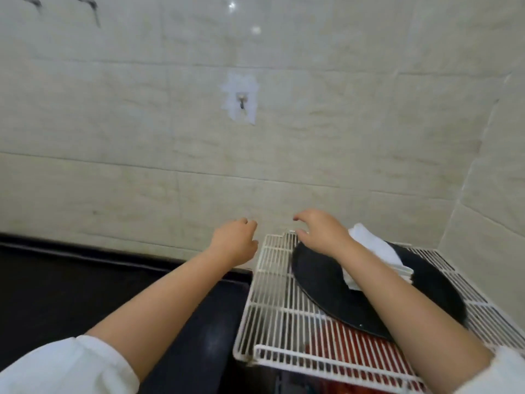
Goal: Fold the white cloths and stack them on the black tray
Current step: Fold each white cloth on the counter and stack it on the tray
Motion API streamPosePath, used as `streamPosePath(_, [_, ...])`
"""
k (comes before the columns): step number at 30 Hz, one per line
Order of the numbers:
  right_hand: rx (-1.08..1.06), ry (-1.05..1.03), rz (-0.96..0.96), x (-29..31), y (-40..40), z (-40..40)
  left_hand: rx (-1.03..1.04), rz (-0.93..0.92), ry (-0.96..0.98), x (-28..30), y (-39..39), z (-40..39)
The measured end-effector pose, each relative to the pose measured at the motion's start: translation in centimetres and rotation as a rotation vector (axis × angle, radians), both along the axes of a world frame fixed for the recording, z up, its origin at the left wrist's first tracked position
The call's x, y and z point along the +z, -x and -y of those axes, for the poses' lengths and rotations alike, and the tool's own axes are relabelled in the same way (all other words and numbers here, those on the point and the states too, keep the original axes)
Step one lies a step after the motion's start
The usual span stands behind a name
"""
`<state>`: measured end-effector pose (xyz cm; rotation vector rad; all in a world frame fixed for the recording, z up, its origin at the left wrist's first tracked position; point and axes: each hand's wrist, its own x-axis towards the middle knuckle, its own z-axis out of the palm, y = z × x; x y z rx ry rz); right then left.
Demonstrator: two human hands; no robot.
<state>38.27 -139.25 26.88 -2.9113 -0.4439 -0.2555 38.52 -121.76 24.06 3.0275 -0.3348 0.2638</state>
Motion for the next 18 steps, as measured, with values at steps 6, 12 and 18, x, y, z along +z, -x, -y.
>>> streamPosePath(6, [0.302, 0.000, -0.012, -0.1, 3.4, -20.8, 0.349, 0.041, -0.050, -0.3, 8.3, -20.1])
streamPosePath(12, [0.570, -0.044, 0.049, -1.5, 9.8, -43.4, 0.708, 0.120, -0.093, -0.1, 19.8, -40.1])
streamPosePath(18, [0.855, -0.056, 0.034, -2.7, 16.9, -63.4, 1.049, 0.089, -0.094, -1.6, 31.0, -57.1])
